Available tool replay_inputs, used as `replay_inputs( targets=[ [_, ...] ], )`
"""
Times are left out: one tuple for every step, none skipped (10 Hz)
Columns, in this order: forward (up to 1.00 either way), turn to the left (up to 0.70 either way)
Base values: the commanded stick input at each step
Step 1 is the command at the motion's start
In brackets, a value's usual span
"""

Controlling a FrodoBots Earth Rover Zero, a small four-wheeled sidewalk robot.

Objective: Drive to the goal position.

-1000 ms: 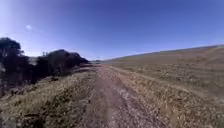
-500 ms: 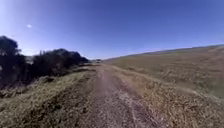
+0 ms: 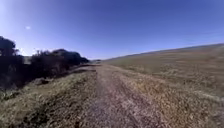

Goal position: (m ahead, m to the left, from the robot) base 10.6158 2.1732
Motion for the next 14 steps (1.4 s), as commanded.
replay_inputs(
  targets=[
    [0.7,0.0],
    [0.7,0.0],
    [0.7,0.0],
    [0.7,0.0],
    [0.7,0.0],
    [0.7,0.0],
    [0.7,0.0],
    [0.7,0.0],
    [0.7,0.0],
    [0.7,0.0],
    [0.7,0.0],
    [0.7,0.0],
    [0.7,0.0],
    [0.7,0.0]
  ],
)
